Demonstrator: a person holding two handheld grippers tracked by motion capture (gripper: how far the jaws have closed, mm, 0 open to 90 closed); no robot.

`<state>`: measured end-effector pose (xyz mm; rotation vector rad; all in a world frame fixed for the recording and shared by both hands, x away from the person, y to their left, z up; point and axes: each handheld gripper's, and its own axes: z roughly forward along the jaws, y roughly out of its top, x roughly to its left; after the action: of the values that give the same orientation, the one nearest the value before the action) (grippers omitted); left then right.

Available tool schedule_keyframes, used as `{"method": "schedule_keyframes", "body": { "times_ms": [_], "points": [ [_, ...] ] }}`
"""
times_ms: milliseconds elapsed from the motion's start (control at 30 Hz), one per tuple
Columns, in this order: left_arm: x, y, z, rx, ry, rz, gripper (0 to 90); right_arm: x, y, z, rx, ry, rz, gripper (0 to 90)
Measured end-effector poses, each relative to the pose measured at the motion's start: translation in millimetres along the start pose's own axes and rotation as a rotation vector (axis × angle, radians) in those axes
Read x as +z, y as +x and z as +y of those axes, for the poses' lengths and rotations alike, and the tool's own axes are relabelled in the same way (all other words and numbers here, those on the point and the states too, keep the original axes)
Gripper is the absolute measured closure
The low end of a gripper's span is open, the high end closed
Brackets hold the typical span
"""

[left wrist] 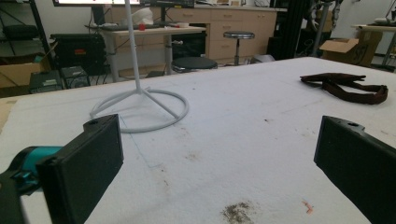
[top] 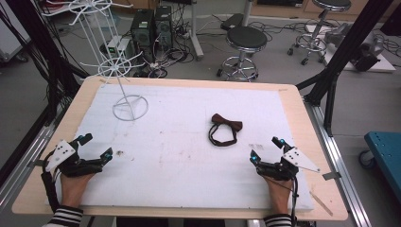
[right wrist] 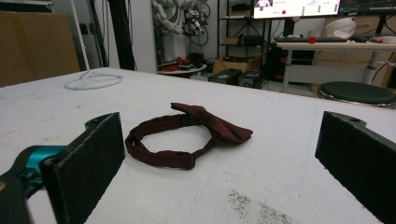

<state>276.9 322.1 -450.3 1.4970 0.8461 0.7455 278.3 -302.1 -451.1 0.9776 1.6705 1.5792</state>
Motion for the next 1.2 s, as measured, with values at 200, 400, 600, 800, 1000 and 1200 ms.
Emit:
{"method": "schedule_keyframes", "body": {
  "times_ms": [200,400,600,800,1000,1200],
  "points": [
    [-0.1,-0.1,0.0,0.000,-0.001,0.001,1.7,0.2,0.7,0.1,-0.010,0.001,-0.002,0.7],
    [-0.7,-0.1,-0.3,0.001,-0.006,0.000,1.7,-0.3,0.1,0.2,0.002,-0.001,0.001,0.7],
    [-0.8,0.8,-0.3,-0.008,-0.007,-0.001,1.7,-0.6,0.3,0.2,0.005,0.002,0.001,0.7],
    [-0.8,0.1,-0.3,-0.003,-0.010,0.000,1.7,-0.6,-0.5,0.2,0.000,-0.002,-0.001,0.7],
    [-0.9,0.1,-0.4,-0.007,-0.012,0.001,1.7,-1.6,-3.6,1.4,0.032,-0.010,0.002,0.7],
    [-1.0,0.1,-0.4,-0.007,-0.013,0.000,1.7,-2.3,-9.2,18.7,0.016,0.003,0.011,0.7]
  ]
}}
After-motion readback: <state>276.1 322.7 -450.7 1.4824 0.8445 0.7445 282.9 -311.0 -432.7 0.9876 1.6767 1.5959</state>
